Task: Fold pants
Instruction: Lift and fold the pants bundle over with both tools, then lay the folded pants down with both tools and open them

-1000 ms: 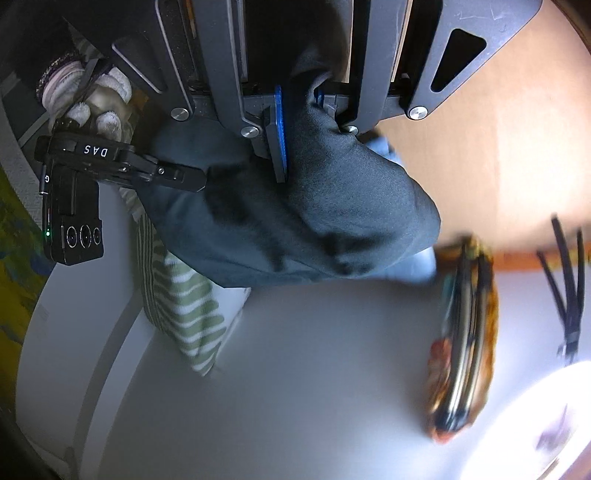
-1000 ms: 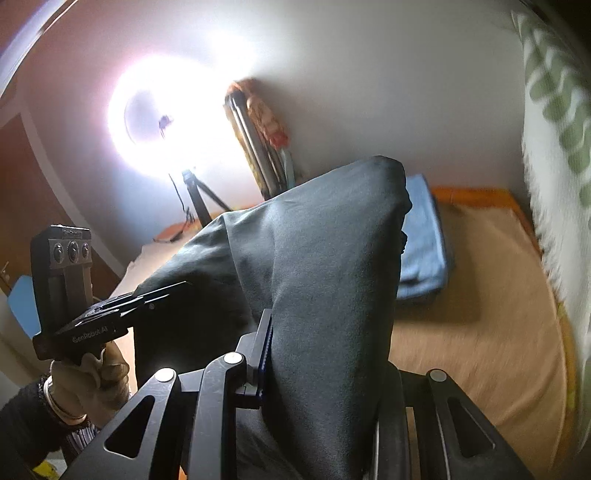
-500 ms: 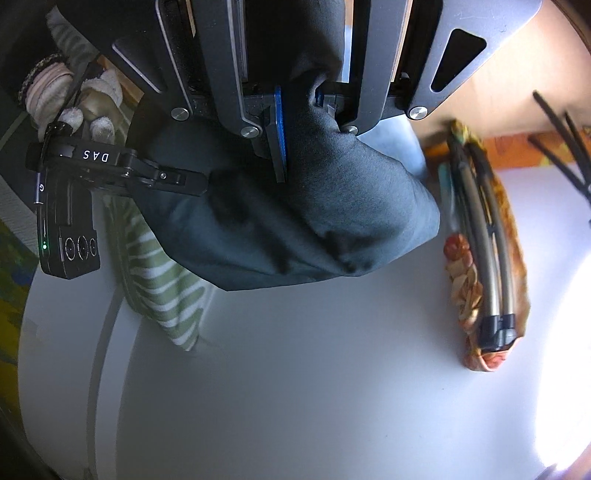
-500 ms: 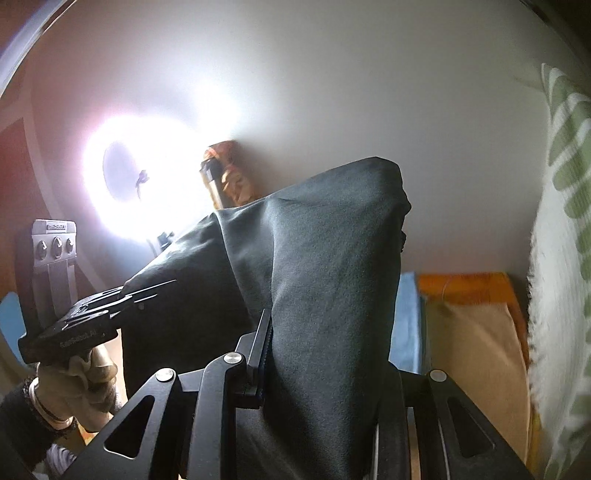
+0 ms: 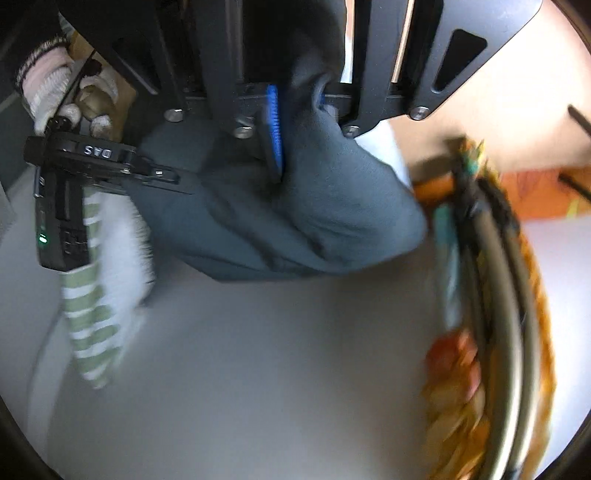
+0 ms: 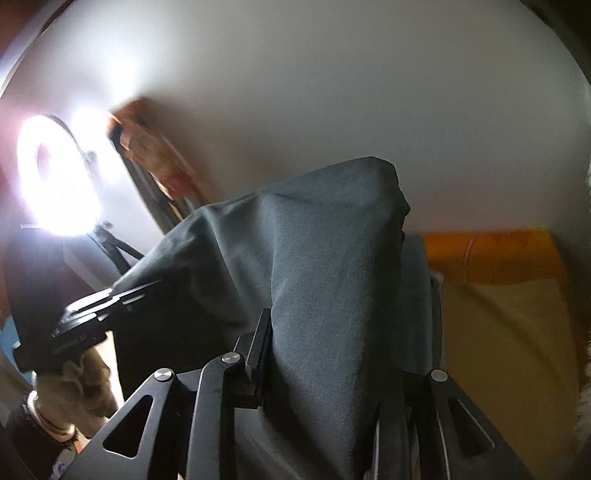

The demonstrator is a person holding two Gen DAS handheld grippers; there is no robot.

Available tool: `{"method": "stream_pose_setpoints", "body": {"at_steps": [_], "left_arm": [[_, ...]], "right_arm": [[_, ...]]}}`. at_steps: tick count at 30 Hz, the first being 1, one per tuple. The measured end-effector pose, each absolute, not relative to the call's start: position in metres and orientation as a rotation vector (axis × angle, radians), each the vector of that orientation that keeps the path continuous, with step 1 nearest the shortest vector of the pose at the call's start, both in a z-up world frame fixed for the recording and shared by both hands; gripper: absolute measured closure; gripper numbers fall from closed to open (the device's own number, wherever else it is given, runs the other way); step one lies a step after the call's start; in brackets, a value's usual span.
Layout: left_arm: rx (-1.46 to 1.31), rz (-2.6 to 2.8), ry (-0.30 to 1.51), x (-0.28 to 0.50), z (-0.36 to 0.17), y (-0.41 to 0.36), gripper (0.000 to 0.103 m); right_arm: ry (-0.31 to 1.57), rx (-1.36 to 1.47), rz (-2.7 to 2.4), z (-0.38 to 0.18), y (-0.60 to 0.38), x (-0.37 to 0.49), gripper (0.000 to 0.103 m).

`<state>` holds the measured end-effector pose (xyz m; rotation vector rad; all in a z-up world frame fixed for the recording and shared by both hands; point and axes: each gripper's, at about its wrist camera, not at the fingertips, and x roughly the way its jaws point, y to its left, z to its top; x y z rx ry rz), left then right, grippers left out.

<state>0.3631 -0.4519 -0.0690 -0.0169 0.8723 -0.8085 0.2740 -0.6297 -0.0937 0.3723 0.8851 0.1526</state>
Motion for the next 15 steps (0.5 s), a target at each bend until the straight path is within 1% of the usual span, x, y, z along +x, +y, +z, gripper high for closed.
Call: {"method": "stream_pose_setpoints", "body": {"at_steps": [1,3,4,5,11,15], "left_arm": [[-0.02,-0.78,0.885,0.365,-0.073,-0.449,0.084],[-0.024,-0.75,0.89,0.365,-0.074,-0.441,0.078],[-0.021,-0.74,0.88,0.364,-0.072,-0.437,0.076],[-0.015,-0.732,0.869,0.362,-0.069,-0.433,0.075],[-0.02,-0.716,0.835,0.351,-0.049,-0.409,0.074],[-0.02,-0.731,0.828,0.332,-0.04,-0.392,0.074]], "right_arm": [[0.906,0.344,0.117,-0.1,-0.631,0.276,0.061],[0.915,0.328,0.091,-0.104,-0.635,0.277,0.057],[0.911,0.325,0.073,-0.102,-0.636,0.277,0.046],[0.901,0.304,0.042,-0.098,-0.637,0.275,0.039],[0.874,0.231,-0.078,-0.075,-0.636,0.263,0.038],[0.845,0.246,-0.092,-0.06,-0.635,0.247,0.038]]}}
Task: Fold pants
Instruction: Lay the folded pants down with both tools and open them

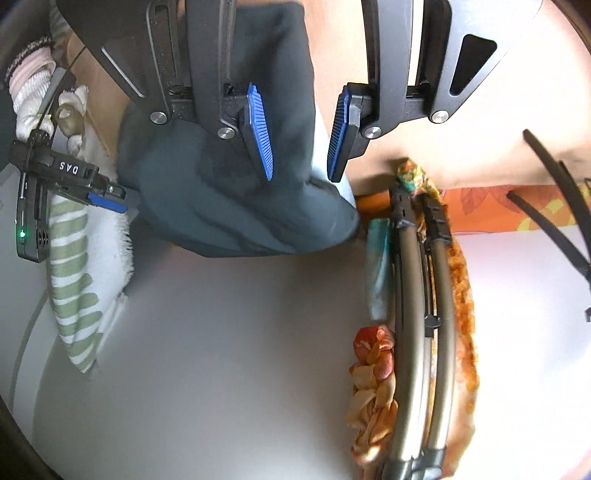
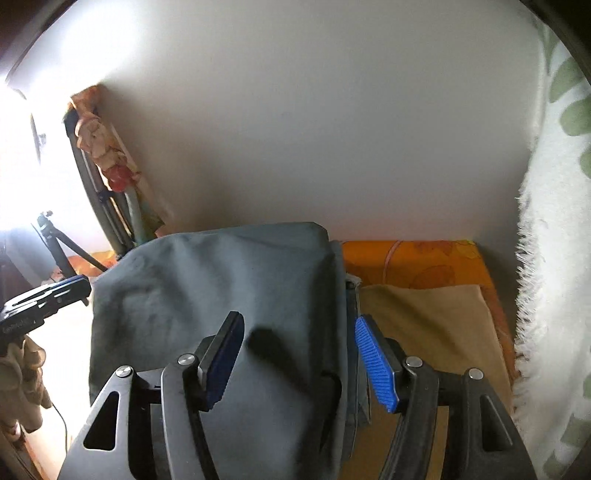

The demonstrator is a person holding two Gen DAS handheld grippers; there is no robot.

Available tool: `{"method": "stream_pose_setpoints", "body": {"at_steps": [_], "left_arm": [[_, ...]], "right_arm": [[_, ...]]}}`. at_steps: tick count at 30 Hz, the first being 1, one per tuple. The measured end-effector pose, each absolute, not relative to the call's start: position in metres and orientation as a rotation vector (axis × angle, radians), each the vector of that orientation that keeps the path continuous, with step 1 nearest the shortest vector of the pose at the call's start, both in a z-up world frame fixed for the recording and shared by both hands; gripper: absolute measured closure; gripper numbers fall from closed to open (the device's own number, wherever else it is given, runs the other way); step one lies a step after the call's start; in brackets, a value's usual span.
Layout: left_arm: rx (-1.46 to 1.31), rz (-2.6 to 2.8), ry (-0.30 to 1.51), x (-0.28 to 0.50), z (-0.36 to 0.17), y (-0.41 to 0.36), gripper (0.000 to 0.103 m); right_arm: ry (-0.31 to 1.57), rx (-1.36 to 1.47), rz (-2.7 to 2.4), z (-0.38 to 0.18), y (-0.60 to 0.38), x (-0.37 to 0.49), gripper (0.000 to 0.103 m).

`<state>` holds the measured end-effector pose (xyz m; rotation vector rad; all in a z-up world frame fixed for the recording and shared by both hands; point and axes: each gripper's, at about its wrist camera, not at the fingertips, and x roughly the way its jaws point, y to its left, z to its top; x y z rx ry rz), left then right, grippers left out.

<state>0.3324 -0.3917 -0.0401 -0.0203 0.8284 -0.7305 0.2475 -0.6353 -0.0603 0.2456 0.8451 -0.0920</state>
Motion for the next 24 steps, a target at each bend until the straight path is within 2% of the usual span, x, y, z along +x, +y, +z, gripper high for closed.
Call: {"method": "stream_pose_setpoints", "body": {"at_steps": [16,18,19,20,24], "left_arm": [[-0.016,-0.794,0.787,0.247,-0.002,-0.354,0.074],[-0.01,-0.801,0.781,0.235,0.001,-0.348,0.069],[-0.01,-0.802,0.774,0.228,0.003,-0.344,0.059],[-0.01,-0.803,0.768,0.223,0.004,-0.341,0.057],[0.008,-0.795,0.736,0.197,0.01,-0.331,0.057]], "right_arm": [[0.738,0.255,-0.176,-0.016,-0.611,0.15,0.038],[0.728,0.261,-0.178,-0.012,-0.607,0.138,0.038],[0.724,0.262,-0.178,-0.009,-0.602,0.131,0.037],[0.722,0.258,-0.181,-0.007,-0.598,0.126,0.036],[0.712,0.208,-0.212,-0.001,-0.575,0.105,0.033]]}}
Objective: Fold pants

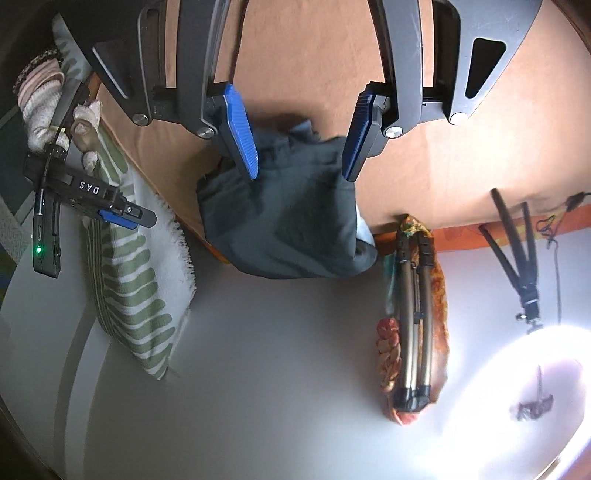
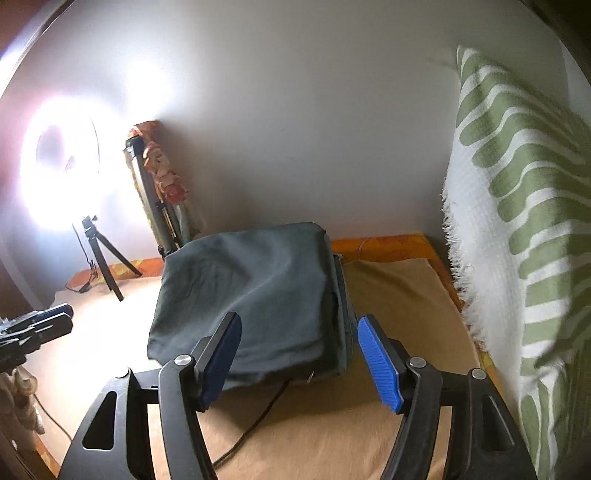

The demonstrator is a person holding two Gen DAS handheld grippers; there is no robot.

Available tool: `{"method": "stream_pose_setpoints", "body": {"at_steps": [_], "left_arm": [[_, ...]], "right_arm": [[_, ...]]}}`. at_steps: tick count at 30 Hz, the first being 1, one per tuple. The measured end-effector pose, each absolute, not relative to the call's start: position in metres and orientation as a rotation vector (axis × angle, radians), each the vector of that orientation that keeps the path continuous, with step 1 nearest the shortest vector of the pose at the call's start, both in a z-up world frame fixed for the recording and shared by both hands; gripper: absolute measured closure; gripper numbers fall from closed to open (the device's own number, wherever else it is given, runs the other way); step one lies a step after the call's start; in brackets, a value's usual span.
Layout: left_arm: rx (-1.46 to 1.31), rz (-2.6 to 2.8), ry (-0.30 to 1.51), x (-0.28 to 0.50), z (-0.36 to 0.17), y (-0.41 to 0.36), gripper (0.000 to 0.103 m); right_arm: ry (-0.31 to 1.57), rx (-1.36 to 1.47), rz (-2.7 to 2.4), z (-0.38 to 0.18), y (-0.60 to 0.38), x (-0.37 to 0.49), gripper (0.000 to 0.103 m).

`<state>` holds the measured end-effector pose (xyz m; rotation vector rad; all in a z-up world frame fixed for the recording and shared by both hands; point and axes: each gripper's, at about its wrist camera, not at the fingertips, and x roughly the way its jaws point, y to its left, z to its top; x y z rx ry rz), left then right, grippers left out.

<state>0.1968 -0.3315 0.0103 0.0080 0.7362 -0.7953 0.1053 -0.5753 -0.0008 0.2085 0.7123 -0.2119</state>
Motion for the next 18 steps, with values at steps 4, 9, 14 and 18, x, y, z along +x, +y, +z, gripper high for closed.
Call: {"method": "stream_pose_setpoints", "body": {"at_steps": [4,9,14,18], "left_arm": [[-0.011,-0.801,0.738,0.179,0.012,-0.32,0.057],[-0.03,-0.797,0.731,0.16,0.013,-0.306,0.052],[-0.035,-0.774,0.701,0.143,0.015,-0.293,0.045],[-0.026,-0.758,0.696,0.131,0.012,-0.285,0.039]], "right_arm": [[0.72,0.202,-0.22,-0.001,-0.552,0.088,0.03],[0.71,0.184,-0.233,-0.002,-0.525,0.067,0.024],[0.679,0.151,-0.252,0.004,-0.502,0.048,0.017],[0.664,0.16,-0.254,0.006,-0.491,0.036,0.013]]}}
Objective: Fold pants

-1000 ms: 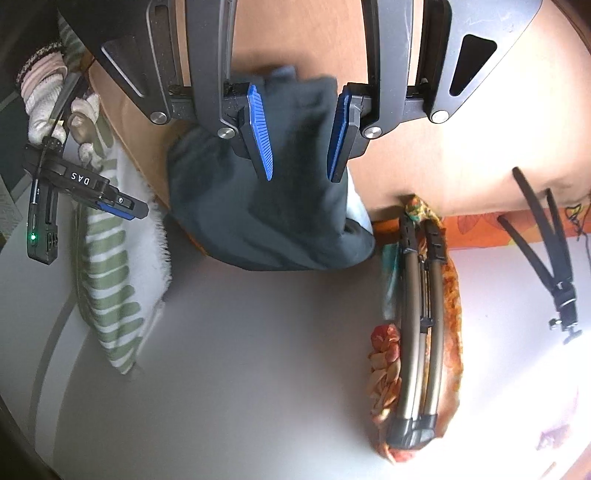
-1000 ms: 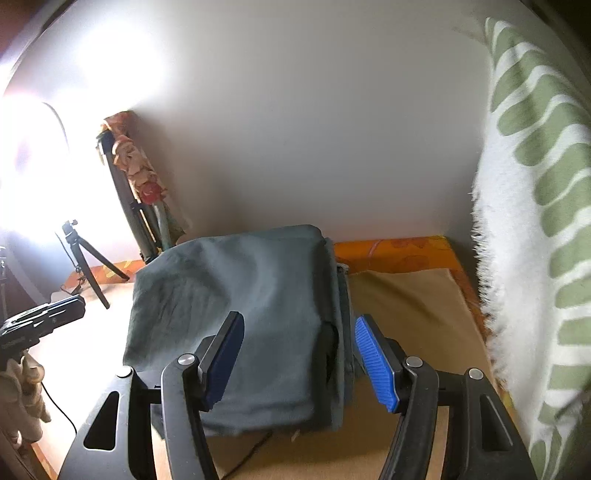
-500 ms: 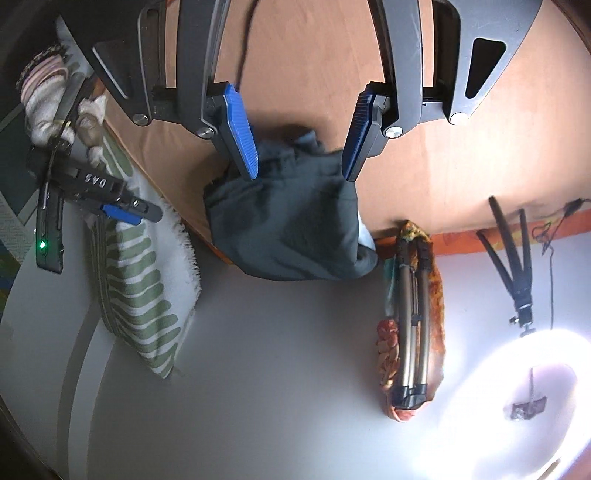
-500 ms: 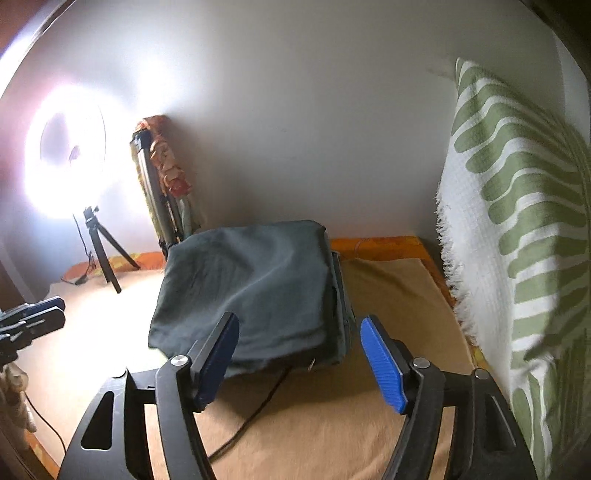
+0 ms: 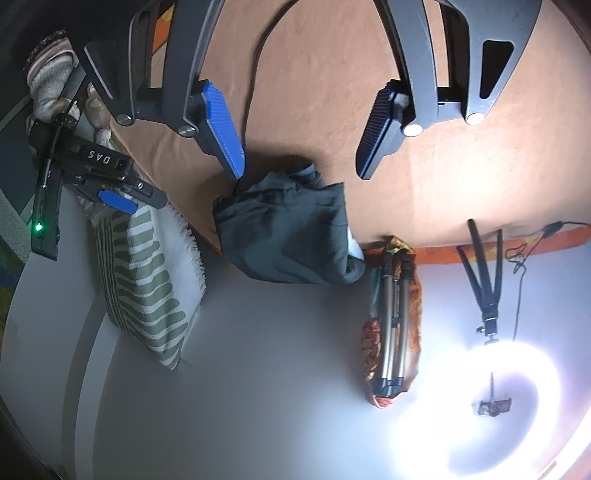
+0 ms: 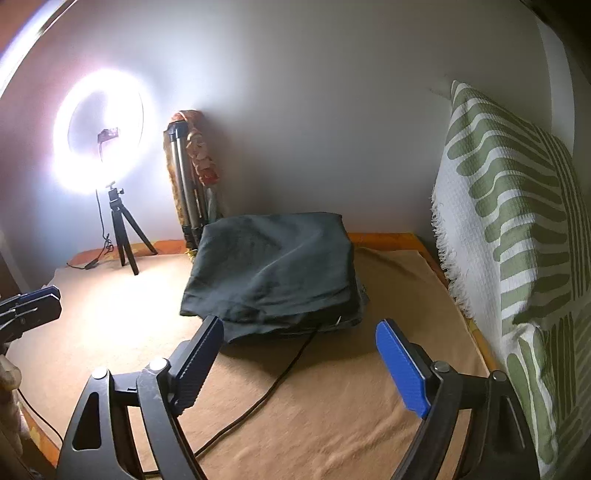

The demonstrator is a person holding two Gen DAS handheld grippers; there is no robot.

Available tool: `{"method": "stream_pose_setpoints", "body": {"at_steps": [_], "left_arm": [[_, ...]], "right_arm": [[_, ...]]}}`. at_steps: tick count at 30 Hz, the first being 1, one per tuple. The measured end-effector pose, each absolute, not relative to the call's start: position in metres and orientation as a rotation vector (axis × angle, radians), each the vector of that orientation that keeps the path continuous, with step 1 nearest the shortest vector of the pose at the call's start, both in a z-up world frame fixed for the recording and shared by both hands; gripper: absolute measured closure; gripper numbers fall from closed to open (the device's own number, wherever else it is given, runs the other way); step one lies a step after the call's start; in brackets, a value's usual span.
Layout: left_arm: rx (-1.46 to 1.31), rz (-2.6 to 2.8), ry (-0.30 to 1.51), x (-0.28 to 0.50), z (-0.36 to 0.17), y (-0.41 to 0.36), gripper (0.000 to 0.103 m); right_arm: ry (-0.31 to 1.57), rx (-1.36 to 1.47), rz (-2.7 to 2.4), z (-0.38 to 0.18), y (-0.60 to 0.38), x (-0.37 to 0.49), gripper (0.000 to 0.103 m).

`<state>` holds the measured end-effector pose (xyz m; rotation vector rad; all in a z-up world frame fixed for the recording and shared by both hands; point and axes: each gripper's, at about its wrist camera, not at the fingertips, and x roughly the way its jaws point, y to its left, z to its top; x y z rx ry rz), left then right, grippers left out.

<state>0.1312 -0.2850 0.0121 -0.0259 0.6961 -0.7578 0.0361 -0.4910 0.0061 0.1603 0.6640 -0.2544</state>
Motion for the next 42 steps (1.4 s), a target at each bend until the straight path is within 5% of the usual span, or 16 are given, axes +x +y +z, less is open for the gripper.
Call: {"method": "stream_pose_setpoints", "body": {"at_steps": [14,42], "left_arm": [[-0.016,-0.688,0.695,0.109,-0.002,-0.262,0.031],[0.029,-0.605,0.685,0.098,-0.005,-0.25,0.023]], "right_arm": [[0.628,0.164,-0.273,0.002,-0.459,0.019,0.0],[0.588,0.129,-0.267,-0.004,-0.44,0.011,0.0]]}}
